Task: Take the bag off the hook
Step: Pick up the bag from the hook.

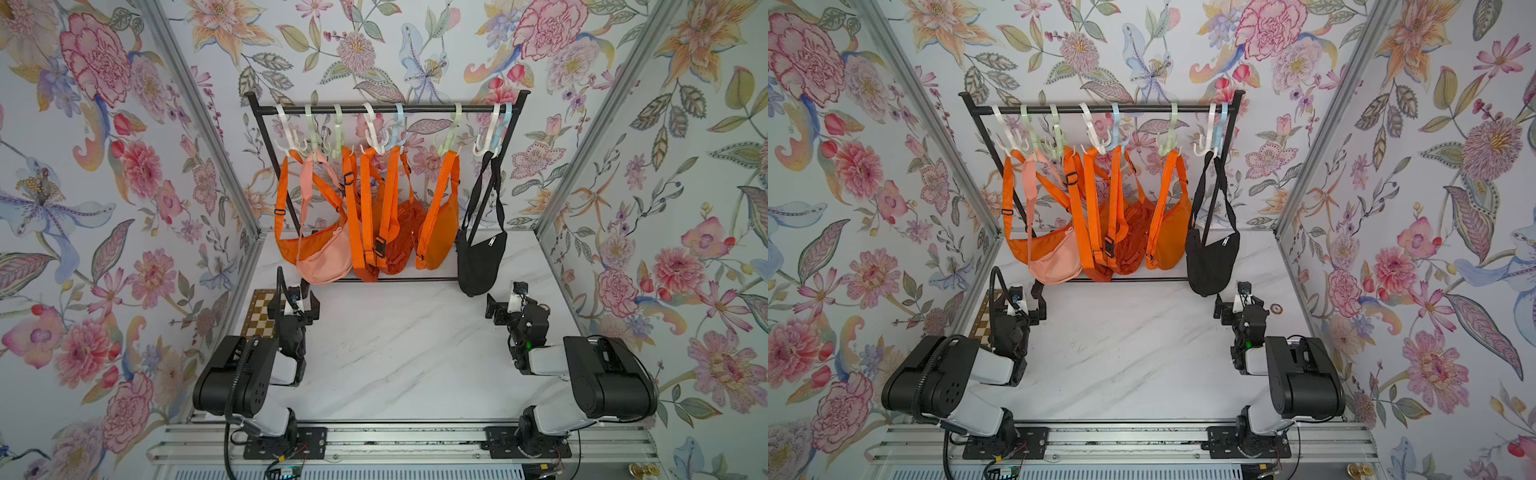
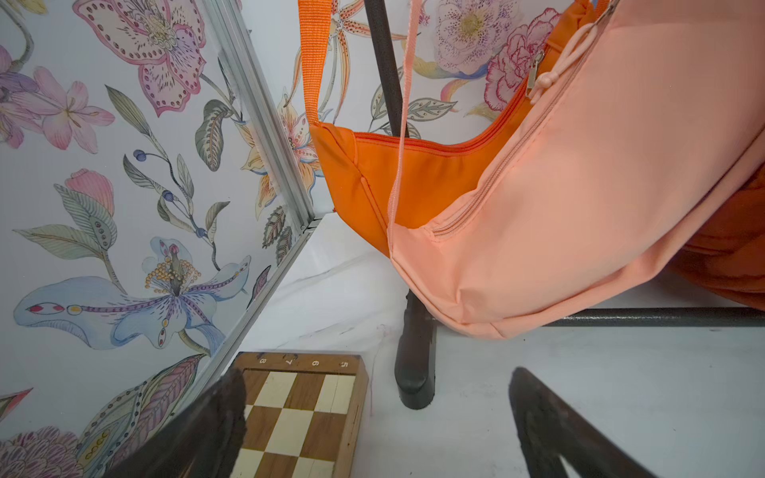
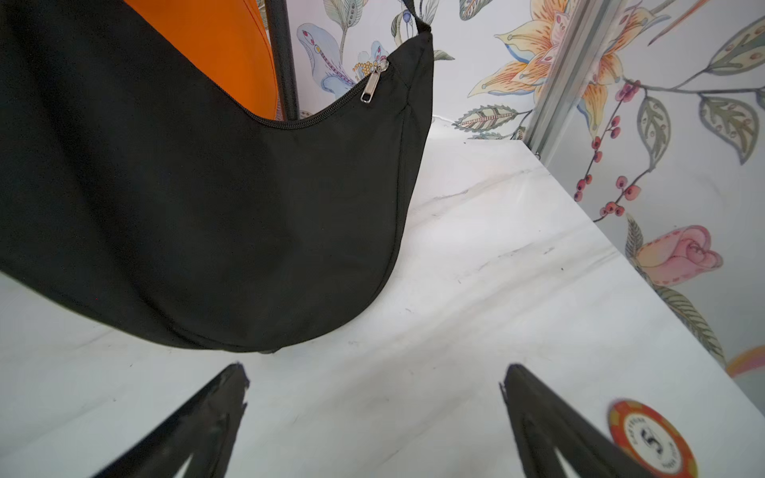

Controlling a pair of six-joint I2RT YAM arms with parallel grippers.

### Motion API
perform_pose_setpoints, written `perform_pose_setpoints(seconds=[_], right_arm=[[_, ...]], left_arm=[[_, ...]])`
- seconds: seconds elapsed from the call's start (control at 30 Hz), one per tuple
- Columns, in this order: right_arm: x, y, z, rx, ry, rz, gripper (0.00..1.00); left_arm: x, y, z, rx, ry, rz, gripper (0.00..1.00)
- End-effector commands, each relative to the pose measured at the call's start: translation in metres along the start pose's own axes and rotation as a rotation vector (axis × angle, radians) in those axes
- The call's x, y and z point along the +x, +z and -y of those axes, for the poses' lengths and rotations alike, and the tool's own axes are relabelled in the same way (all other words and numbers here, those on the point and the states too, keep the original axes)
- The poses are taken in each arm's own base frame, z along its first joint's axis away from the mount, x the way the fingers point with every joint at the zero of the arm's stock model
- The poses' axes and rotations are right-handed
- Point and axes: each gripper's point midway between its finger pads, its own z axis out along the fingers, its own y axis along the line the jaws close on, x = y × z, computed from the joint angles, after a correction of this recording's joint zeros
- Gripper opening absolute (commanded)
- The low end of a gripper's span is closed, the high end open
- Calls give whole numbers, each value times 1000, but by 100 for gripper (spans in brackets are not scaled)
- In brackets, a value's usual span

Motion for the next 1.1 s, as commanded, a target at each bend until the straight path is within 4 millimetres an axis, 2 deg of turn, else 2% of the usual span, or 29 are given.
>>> perform_pose_setpoints(seconds=[0.0, 0.23, 0.4, 1.07], right_arm=[[-7, 3, 0, 2, 3, 21, 99], [-7, 3, 0, 0, 4, 22, 99], [-7, 3, 0, -3, 9, 21, 99], [-5, 4, 0, -4, 9, 15, 99]], left_arm=[[-8, 3, 1, 6, 6, 32, 99], [-9, 3, 0, 5, 5, 32, 99], [-6, 4, -10, -51, -14, 20, 99], [-5, 7, -10, -36, -23, 8, 100]])
